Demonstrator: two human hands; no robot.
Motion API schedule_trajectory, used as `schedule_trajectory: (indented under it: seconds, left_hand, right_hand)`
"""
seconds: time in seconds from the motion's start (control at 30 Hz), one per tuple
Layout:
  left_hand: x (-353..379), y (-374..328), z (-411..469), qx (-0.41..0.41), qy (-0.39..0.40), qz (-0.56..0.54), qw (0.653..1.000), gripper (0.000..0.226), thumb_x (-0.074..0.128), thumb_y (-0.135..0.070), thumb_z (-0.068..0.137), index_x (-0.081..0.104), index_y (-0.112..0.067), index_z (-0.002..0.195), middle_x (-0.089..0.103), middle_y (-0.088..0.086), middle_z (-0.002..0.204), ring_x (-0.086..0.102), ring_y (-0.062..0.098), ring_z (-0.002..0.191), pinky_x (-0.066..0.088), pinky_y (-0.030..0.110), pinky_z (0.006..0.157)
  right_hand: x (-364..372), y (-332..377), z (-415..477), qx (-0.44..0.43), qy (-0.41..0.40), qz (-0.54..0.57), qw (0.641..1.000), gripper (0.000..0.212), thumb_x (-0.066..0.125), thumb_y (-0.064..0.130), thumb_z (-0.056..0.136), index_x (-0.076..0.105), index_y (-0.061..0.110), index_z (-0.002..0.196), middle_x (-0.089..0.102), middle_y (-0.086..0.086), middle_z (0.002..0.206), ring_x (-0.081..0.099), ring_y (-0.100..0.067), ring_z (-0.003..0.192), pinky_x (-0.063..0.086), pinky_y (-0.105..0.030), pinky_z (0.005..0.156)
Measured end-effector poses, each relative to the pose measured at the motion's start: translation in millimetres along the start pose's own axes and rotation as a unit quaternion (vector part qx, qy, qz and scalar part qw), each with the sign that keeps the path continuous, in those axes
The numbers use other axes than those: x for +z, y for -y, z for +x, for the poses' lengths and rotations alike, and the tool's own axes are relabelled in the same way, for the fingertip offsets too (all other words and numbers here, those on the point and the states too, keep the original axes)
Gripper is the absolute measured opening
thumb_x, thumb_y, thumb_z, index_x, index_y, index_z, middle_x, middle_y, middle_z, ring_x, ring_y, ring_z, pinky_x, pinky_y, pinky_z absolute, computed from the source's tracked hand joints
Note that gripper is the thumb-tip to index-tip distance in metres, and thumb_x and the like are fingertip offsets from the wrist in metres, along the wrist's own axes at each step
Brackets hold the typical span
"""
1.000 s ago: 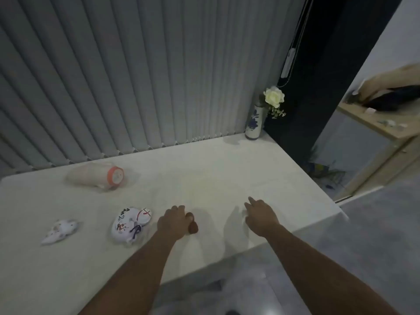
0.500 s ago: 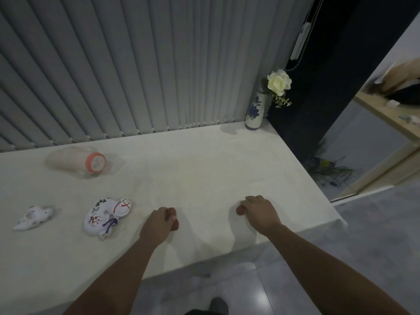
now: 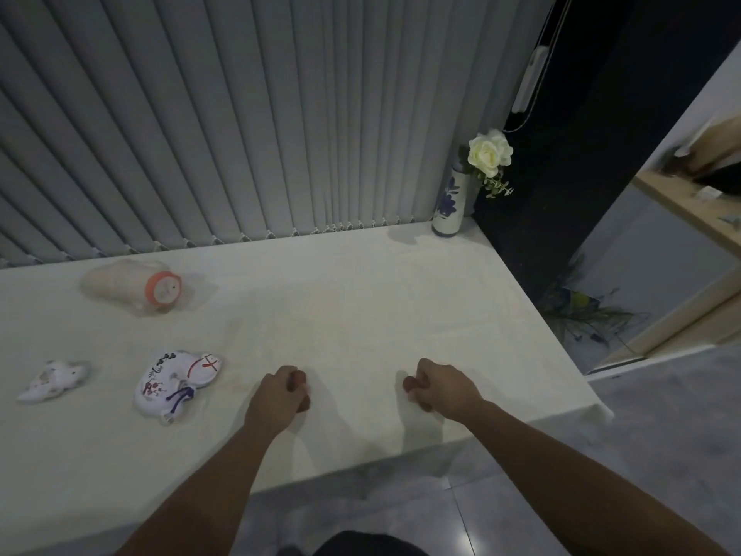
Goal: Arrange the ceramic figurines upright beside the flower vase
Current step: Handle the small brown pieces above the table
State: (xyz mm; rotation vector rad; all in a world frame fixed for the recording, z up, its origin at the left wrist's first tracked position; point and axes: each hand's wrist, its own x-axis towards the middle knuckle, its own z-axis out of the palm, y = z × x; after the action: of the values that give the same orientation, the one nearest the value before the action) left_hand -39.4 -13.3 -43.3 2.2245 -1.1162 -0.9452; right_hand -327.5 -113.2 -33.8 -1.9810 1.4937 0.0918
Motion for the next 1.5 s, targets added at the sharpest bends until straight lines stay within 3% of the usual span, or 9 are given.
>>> schedule_trajectory:
  seconds: [0.17,0.33,0.6,0.73,0.87,1.07,1.17,1.33,1.5]
  left_hand:
    - [1.0,-8.1,-4.1,0.000,-0.013,-0.004,1.000,0.009,0.061,-0.013,0.082,0.059,-0.014,0.090,0.071,0.012,0.067,0.064,0.023,0.059,0.047,0.030,0.061]
    - [3.8,-4.4,-2.6,-0.003,-0.022,-0.016,1.000,0.013,0.061,-0.020,0.084,0.062,-0.015,0.097,0.074,0.011,0.079,0.069,0.027,0.077,0.047,0.030,0.066]
    - [5.5,-11.8,-9.7,0.001,-0.029,0.005,1.000,0.034,0.064,-0.018,0.087,0.060,-0.008,0.118,0.070,0.016,0.107,0.063,0.030,0.100,0.043,0.030,0.082]
    - [3.9,-14.9,-10.9,-0.002,-0.017,-0.011,1.000,0.030,0.062,-0.014,0.084,0.059,-0.010,0.113,0.072,0.009,0.089,0.066,0.027,0.083,0.052,0.033,0.083]
    - [1.7,-33.6,-14.8,0.020,0.005,-0.047,0.999,0.021,0.058,0.000,0.081,0.054,-0.009,0.100,0.070,0.017,0.080,0.064,0.023,0.056,0.052,0.026,0.058]
    - [12.8,-62.5,-7.9,0.067,0.044,-0.067,0.995,0.030,0.057,0.003,0.085,0.049,-0.013,0.110,0.063,0.007,0.077,0.062,0.011,0.047,0.049,0.013,0.049]
    - [19.9,-77.1,-1.1,0.094,0.071,-0.058,0.991,0.034,0.056,0.006,0.085,0.051,-0.012,0.112,0.062,0.008,0.086,0.063,0.006,0.051,0.047,0.007,0.049]
    - [26.4,-100.4,16.5,0.140,0.094,-0.051,0.984,0.035,0.058,0.008,0.080,0.056,-0.018,0.104,0.066,0.010,0.092,0.068,0.029,0.079,0.058,0.040,0.081]
    - [32.9,-134.3,38.8,0.178,0.128,-0.034,0.975,0.035,0.051,0.013,0.082,0.051,-0.012,0.105,0.063,0.005,0.088,0.063,-0.006,0.060,0.049,0.011,0.063]
  right_hand:
    - [8.3,6.5,0.4,-0.019,-0.005,-0.018,1.000,0.035,0.063,0.035,0.084,0.056,0.026,0.117,0.068,0.001,0.109,0.062,-0.022,0.101,0.043,-0.029,0.076]
    - [14.7,10.1,0.1,0.000,-0.017,0.027,0.999,0.016,0.060,0.035,0.083,0.060,0.026,0.097,0.072,0.003,0.081,0.067,-0.017,0.077,0.046,-0.027,0.065]
    - [25.8,22.8,-2.7,-0.001,-0.067,-0.028,0.997,0.015,0.046,0.026,0.088,0.056,0.017,0.095,0.061,-0.003,0.089,0.053,-0.022,0.080,0.041,-0.029,0.065]
    - [28.1,23.8,-3.2,0.022,-0.070,0.006,0.997,0.015,0.046,0.025,0.090,0.054,0.016,0.097,0.058,0.000,0.085,0.051,-0.022,0.078,0.040,-0.029,0.064]
    - [25.9,28.2,-3.6,0.046,-0.080,0.072,0.993,0.016,0.048,0.025,0.088,0.052,0.017,0.102,0.062,-0.001,0.087,0.056,-0.021,0.078,0.041,-0.029,0.064]
    - [22.6,35.1,-2.0,0.070,-0.109,0.197,0.972,0.033,0.058,0.015,0.084,0.054,0.018,0.117,0.063,0.000,0.106,0.061,-0.022,0.099,0.041,-0.027,0.074]
    - [18.7,32.5,1.5,0.068,-0.137,0.231,0.961,0.026,0.062,0.011,0.081,0.060,0.017,0.106,0.065,0.001,0.102,0.063,-0.021,0.093,0.044,-0.027,0.076]
    - [5.3,31.2,4.1,0.061,-0.168,0.257,0.950,0.023,0.063,0.005,0.080,0.054,0.023,0.092,0.066,0.006,0.085,0.062,-0.016,0.069,0.047,-0.028,0.068]
    - [-12.4,26.3,19.9,0.073,-0.202,0.245,0.945,0.023,0.063,0.014,0.084,0.050,0.023,0.100,0.071,0.004,0.087,0.067,-0.019,0.080,0.048,-0.030,0.071]
